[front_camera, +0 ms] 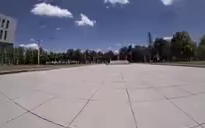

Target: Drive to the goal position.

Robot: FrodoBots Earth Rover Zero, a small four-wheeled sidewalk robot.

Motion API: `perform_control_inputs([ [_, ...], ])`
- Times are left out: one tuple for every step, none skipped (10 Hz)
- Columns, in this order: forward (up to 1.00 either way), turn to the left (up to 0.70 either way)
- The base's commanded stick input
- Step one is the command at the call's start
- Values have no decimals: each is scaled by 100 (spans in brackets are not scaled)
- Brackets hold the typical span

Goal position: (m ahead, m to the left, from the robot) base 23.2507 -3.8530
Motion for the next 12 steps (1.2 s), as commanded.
perform_control_inputs([
  [50,0],
  [50,0],
  [50,0],
  [50,0],
  [50,0],
  [50,0],
  [50,0],
  [50,0],
  [50,0],
  [50,0],
  [50,0],
  [50,0],
])
